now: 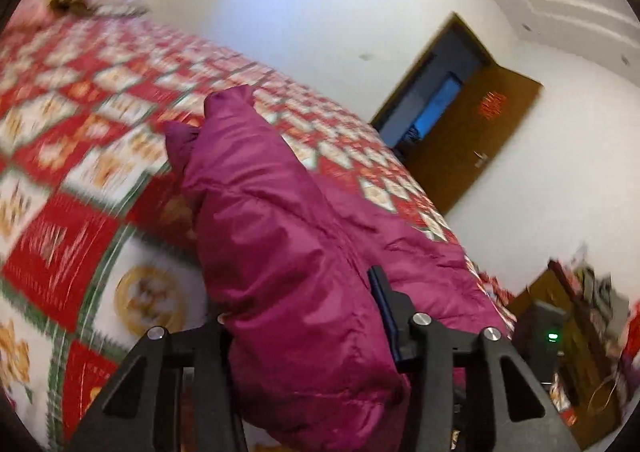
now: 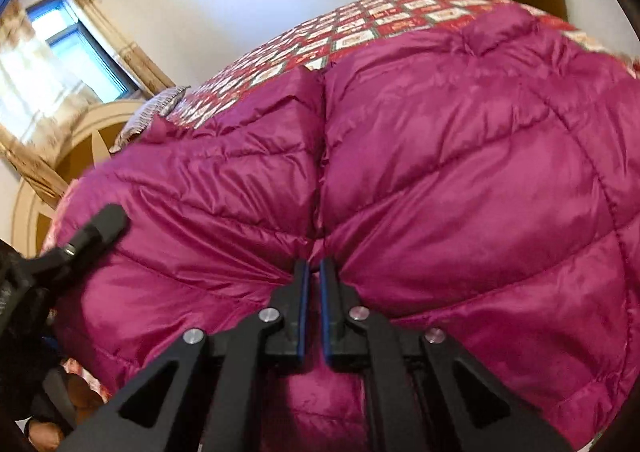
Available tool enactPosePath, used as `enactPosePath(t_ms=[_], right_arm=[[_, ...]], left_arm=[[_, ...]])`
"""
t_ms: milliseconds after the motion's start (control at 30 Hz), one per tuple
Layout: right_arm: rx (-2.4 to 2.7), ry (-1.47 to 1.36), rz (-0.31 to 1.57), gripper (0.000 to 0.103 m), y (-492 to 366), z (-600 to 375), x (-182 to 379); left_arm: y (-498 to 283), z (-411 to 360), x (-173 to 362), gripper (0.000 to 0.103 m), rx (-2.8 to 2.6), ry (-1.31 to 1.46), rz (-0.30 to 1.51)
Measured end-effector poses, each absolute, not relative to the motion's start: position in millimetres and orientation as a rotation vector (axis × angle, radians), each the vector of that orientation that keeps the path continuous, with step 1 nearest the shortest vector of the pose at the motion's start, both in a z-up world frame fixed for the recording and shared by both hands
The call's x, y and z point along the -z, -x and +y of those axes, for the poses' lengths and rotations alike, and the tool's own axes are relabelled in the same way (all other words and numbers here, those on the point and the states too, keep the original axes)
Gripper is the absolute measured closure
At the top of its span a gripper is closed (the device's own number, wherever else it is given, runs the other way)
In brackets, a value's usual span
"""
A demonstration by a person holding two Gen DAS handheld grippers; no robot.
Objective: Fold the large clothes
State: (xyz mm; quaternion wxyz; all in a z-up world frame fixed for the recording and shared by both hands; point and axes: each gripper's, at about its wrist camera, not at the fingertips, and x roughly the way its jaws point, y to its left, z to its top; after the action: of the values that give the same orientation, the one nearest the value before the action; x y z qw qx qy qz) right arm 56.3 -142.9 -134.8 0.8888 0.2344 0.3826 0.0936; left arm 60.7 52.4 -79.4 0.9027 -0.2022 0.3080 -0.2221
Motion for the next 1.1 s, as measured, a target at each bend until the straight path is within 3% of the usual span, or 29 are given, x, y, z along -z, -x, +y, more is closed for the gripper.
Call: enactPosePath(t_ms=[200,233,400,933,967,1000,1033,1100], right_arm=[[-0.269,-0.597,0.759,0.095,-43,-174,119],[-0.266,-0.604,0.741,0.091,-38,-182,114],[-0.188,-0.648,0.647,0.091,3,-248,87],[0.022,-0.708,0.636,0.086,59,-357,96],[0.002,-0.711,0.634,0.083,55,-360,92],[-0.012,-0.707,0.633,0.073,51,-359,88],[-0.027,-0.701,0.628,0.054,47,-359,83],[-0.06,-0.681,0.604,0.028,32,-356,70]], left_arm=[[-45,-7,34,0.059,0.528,0.086,0.529],[-39,-21,27,0.059,0.541,0.013,0.505],[-14,-74,27,0.059,0.608,-0.231,0.439],[-5,-183,94,0.059,0.917,-0.324,0.626],[-5,-185,99,0.059,0.929,-0.316,0.624],[-3,-184,100,0.059,0.933,-0.321,0.618],[0,-186,103,0.059,0.934,-0.337,0.607],[4,-186,105,0.059,0.943,-0.353,0.593]])
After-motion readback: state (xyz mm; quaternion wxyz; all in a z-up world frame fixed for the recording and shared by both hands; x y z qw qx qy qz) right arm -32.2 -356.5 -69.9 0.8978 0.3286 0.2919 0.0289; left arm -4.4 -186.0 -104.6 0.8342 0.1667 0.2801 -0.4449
